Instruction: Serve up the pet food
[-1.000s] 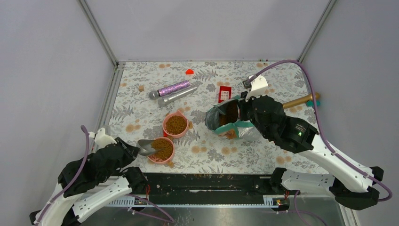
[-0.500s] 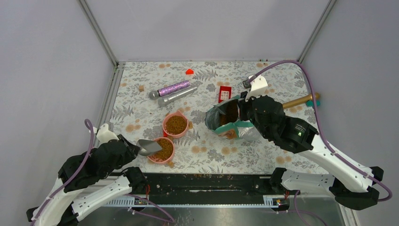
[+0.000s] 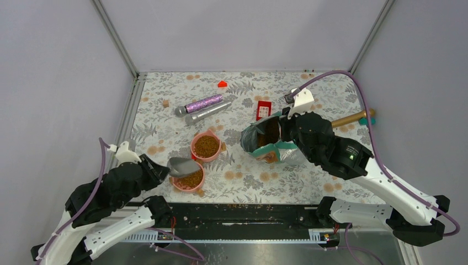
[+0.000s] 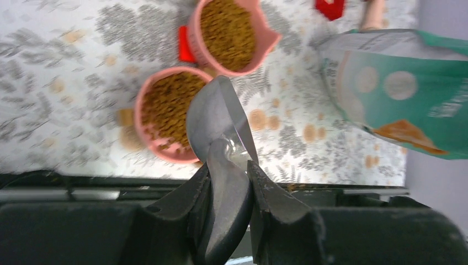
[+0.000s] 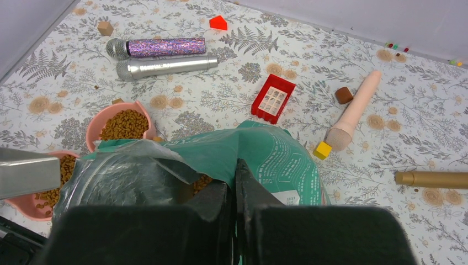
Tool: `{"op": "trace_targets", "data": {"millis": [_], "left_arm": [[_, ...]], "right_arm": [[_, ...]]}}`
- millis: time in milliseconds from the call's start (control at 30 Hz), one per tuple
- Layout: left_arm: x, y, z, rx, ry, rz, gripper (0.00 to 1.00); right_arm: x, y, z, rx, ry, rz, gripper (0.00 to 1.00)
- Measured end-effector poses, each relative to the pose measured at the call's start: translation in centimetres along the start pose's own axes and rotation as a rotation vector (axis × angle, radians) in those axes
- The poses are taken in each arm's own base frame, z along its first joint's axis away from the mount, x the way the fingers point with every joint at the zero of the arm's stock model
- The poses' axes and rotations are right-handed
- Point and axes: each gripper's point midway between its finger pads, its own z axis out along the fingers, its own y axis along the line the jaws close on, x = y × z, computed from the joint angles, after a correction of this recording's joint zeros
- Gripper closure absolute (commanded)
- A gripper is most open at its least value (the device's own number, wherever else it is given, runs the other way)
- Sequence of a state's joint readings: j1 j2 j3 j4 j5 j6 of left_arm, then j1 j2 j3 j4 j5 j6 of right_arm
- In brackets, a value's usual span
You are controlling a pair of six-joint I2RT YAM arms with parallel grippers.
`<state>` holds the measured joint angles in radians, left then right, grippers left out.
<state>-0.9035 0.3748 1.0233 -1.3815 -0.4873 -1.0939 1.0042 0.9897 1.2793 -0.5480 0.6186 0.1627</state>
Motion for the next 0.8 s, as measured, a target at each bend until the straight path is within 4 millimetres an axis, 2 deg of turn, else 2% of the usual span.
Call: {"op": "trace_targets", "data": {"millis": [200,333,500,633,800], "left_arm": [[-1.0,-3.8,0.6,0.173,-0.055,-0.02,1.0],[-1.0,-5.8,2.2,0.262,-0.104,-0.044,0.99],[0.2,-8.3,5.5,0.31,-0.108,-0.038,1.0],[1.7,-10.2,9.3,0.302,-0.09,-0.033,0.95],[4.4,-10.9,13.4,0.293,-0.056,-0.035,0.88]], "right_arm": [[-0.1,-0.1,-0.1,-0.001,-0.003,0.0,1.0],[-0.2,-0.3,-0.2,0.01,-0.008,0.003,1.0],[-0.4,-1.2,-0.2,0.059,-0.02,0.004,1.0],[-0.5,-1.6,-0.3,0.078,-0.026,0.007,1.0],[-0.7,-1.9,-0.4,0.093,-0.033,0.014,1.0]]}}
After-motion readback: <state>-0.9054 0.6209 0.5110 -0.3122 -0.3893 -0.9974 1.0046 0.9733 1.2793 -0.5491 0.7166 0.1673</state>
